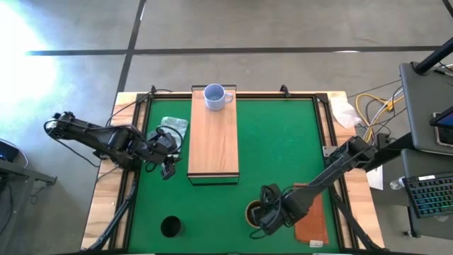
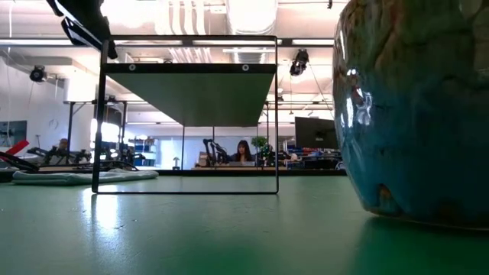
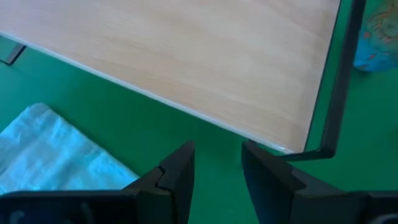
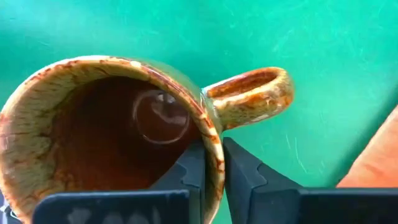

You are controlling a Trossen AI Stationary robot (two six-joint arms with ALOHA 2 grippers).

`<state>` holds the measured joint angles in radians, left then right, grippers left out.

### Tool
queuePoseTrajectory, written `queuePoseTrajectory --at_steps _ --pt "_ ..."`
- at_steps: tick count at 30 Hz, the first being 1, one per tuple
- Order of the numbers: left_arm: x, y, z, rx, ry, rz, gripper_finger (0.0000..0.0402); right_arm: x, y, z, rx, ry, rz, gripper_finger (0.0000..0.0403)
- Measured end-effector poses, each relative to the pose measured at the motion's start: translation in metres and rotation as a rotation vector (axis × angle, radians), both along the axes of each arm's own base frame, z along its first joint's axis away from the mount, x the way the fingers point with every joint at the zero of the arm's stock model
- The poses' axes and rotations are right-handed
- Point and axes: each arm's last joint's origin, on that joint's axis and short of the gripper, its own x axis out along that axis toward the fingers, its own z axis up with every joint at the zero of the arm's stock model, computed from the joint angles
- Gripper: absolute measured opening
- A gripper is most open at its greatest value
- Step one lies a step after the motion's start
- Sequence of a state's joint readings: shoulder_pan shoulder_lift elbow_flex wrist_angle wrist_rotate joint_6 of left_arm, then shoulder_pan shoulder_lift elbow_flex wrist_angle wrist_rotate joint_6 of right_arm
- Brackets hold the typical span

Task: Stack small to large cups/mugs on shelf
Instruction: Put the green mug on the shelf

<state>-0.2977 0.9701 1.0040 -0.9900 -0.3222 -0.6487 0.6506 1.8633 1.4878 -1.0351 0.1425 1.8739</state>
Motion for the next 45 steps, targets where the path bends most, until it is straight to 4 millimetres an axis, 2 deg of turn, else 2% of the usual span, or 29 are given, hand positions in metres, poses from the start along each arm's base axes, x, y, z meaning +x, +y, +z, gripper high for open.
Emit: queuePoseTrajectory --at_steps 9,13,17,21,26,29,32,37,39,43,45 --pt "-0.003 0.001 -0.007 0.003 0.013 0.001 0.0118 0.002 -0.002 0.002 0.0 -0.009 -0.023 0.0024" --pt "-0.006 0.002 -0.014 -0.014 0.021 0.027 0.0118 0.005 -0.004 0.013 -0.016 -0.037 -0.034 0.0024" --pt "-0.009 0.002 -0.014 -0.031 0.006 0.034 0.0118 0.008 -0.01 0.044 -0.075 -0.062 -0.042 0.0024" --pt "-0.011 0.002 -0.011 -0.038 -0.016 0.033 0.0118 0.004 -0.024 0.085 -0.146 -0.04 -0.03 0.0024" --pt "-0.014 0.003 -0.009 -0.031 -0.033 0.042 0.0118 0.002 -0.045 0.139 -0.249 -0.141 -0.041 0.0024" --pt "-0.013 0.004 -0.008 -0.017 -0.051 0.054 0.0118 0.01 -0.064 0.162 -0.324 -0.265 -0.036 0.0024" --pt "-0.012 0.005 -0.005 0.019 -0.094 0.083 0.0118 0.019 -0.1 0.175 -0.407 -0.25 0.004 0.0024" --pt "-0.009 0.007 0.006 0.064 -0.177 0.137 0.0118 0.041 -0.173 0.181 -0.483 -0.203 0.023 0.0024" --pt "-0.008 0.007 0.011 0.075 -0.201 0.153 0.0118 0.052 -0.199 0.187 -0.471 -0.26 0.048 0.0024" --pt "-0.009 0.009 0.018 0.134 -0.232 0.194 0.0118 0.07 -0.236 0.195 -0.413 -0.416 0.093 0.0024" --pt "-0.009 0.011 0.022 0.184 -0.245 0.208 0.0118 0.076 -0.25 0.191 -0.389 -0.438 0.104 0.0024"
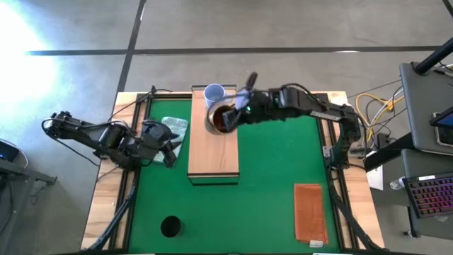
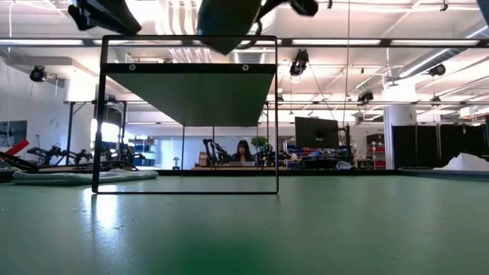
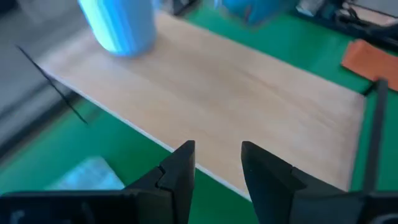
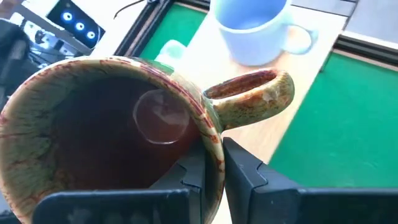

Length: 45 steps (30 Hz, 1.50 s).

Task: Stack small to large cups/mugs on shelf
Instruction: Put the green mug on the shelf

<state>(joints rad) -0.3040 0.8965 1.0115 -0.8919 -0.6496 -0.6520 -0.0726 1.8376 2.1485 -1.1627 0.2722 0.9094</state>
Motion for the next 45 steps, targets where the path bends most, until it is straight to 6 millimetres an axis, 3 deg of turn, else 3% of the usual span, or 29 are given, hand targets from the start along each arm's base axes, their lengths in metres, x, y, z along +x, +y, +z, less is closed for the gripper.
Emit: queuePoseTrajectory --at_steps 4,9,14,19,28,36,45 --pt "-0.001 0.003 0.013 0.06 -0.049 0.067 0.0118 0.012 -0.018 -0.016 0.025 0.047 -0.005 0.0024" --pt "0.0 0.008 0.025 0.128 -0.077 0.126 0.0118 0.036 -0.026 -0.034 0.058 0.052 0.029 0.0024" --pt "0.007 0.013 0.022 0.139 -0.044 0.152 0.0118 0.065 -0.028 -0.045 0.057 0.022 0.083 0.0024" --pt "0.018 0.016 0.016 0.135 0.016 0.113 0.0118 0.081 -0.029 -0.055 0.052 0.023 0.11 0.0024" --pt "0.025 0.023 0.011 0.166 0.074 0.12 0.0106 0.065 -0.025 -0.048 0.014 0.106 0.085 0.0026" --pt "0.035 0.032 0.007 0.184 0.103 0.112 0.0007 0.064 -0.026 -0.046 0.007 0.105 0.09 0.0027" --pt "0.048 0.038 0.001 0.166 0.115 0.048 0.0001 0.062 -0.026 -0.048 -0.003 0.144 0.107 0.0028"
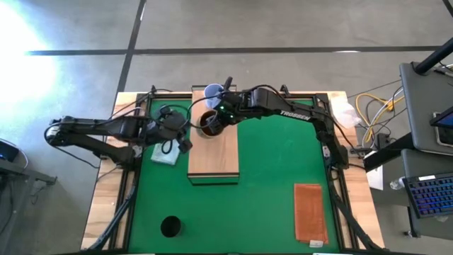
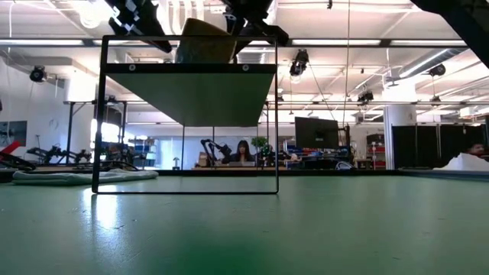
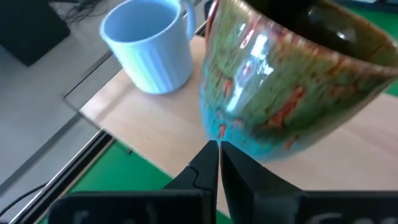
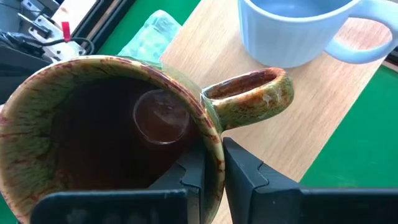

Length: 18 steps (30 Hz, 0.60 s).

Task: Stack small to large cups/mugs on shelf
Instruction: Put the green mug on the shelf

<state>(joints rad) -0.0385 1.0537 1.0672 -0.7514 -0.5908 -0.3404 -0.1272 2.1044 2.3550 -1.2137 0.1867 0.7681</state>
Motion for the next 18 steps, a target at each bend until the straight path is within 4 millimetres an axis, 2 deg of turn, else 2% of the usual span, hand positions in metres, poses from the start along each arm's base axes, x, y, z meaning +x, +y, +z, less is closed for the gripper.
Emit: queuePoseTrajectory --at_steps 6,18 --pt "0.011 0.007 -0.006 -0.021 -0.048 -0.025 0.0 -0.001 0.0 0.0 -0.004 0.016 0.008 0.0028" --pt "0.013 0.015 -0.019 -0.049 -0.012 0.009 0.0 -0.004 -0.002 0.001 -0.01 0.032 0.039 0.0029"
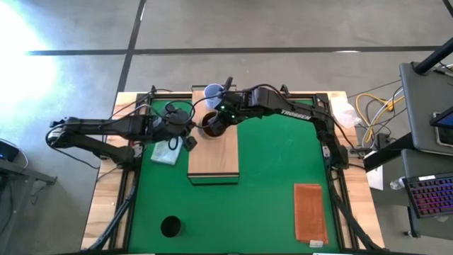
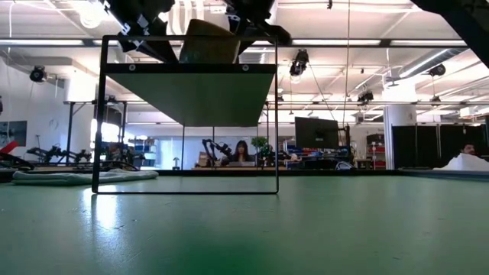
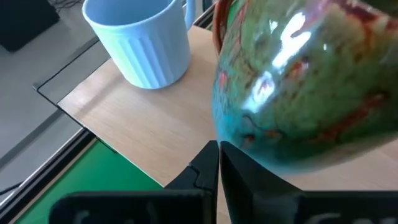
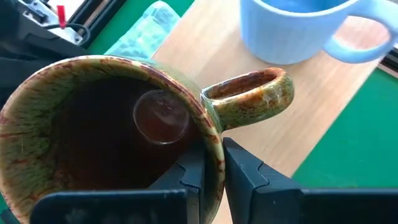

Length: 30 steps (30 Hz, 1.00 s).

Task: Stack small to large cups/mugs on shelf
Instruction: Put the green mug on the shelf

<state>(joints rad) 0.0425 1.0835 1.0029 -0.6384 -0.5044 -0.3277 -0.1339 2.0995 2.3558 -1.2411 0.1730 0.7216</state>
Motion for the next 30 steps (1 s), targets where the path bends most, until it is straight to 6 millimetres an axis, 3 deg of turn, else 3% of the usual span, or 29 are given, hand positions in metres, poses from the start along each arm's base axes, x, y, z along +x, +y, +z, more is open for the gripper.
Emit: queuePoseTrajectory --at_steps 8,15,30 --pt "0.01 0.004 -0.015 -0.006 0.059 0.016 0.0 -0.007 -0.004 -0.004 0.005 0.081 -0.016 0.0029" --pt "0.022 0.004 -0.023 -0.026 0.01 -0.01 0.0 -0.008 -0.007 -0.004 0.002 0.079 -0.023 0.0031" --pt "0.02 0.004 -0.027 -0.03 0.014 -0.009 0.0 0.0 -0.016 -0.003 -0.001 0.005 -0.029 0.0109"
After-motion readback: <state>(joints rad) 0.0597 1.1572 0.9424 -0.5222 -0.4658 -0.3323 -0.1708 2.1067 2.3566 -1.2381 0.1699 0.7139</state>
